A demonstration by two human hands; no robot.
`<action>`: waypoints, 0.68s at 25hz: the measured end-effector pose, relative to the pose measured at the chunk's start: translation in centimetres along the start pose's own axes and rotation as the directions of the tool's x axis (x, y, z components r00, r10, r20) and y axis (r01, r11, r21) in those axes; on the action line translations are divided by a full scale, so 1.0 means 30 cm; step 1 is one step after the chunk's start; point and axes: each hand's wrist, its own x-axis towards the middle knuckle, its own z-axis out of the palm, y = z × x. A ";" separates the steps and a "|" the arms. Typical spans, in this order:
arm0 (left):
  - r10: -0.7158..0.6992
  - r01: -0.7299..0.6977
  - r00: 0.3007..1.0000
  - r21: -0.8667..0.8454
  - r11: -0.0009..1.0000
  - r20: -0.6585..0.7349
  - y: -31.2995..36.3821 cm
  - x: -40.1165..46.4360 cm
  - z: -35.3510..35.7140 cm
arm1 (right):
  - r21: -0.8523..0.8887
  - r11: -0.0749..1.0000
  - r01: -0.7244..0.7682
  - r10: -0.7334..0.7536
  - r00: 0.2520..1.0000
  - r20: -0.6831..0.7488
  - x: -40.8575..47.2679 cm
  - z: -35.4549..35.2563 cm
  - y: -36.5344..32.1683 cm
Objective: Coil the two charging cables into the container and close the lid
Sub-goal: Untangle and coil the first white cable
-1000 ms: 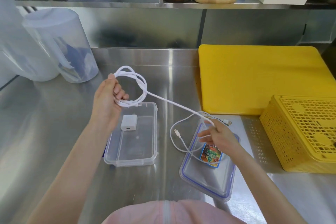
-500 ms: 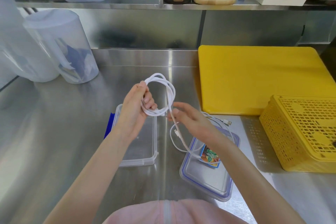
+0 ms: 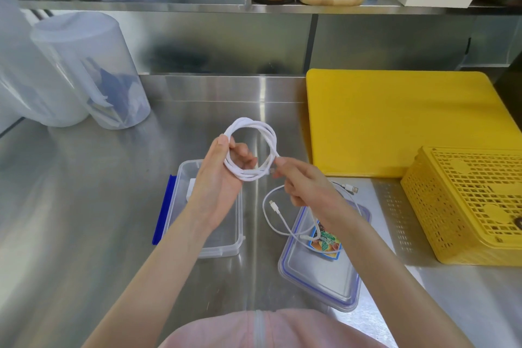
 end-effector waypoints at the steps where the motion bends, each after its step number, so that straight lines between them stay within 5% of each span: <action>1: -0.019 0.019 1.000 -0.019 1.000 0.016 -0.004 -0.008 0.003 | 0.005 1.000 0.006 -0.006 1.000 -0.002 0.000 0.007 0.004; 4: -0.090 0.091 0.979 0.000 0.996 0.180 -0.006 -0.033 -0.012 | 0.027 0.999 0.027 -0.025 0.997 -0.073 0.009 -0.005 0.015; 7: -0.272 0.234 0.893 0.146 0.961 0.358 0.008 -0.057 -0.023 | -0.003 0.996 0.086 -0.086 0.996 0.002 0.000 -0.032 0.002; 13: -0.458 0.410 0.865 0.235 0.881 0.208 0.000 -0.043 -0.006 | -0.283 0.922 0.263 -0.236 0.964 0.125 -0.019 -0.064 -0.019; 17: -0.557 0.406 0.802 0.486 0.774 0.217 0.026 -0.031 -0.020 | -0.386 0.875 0.292 -0.250 0.956 0.156 -0.026 -0.080 -0.018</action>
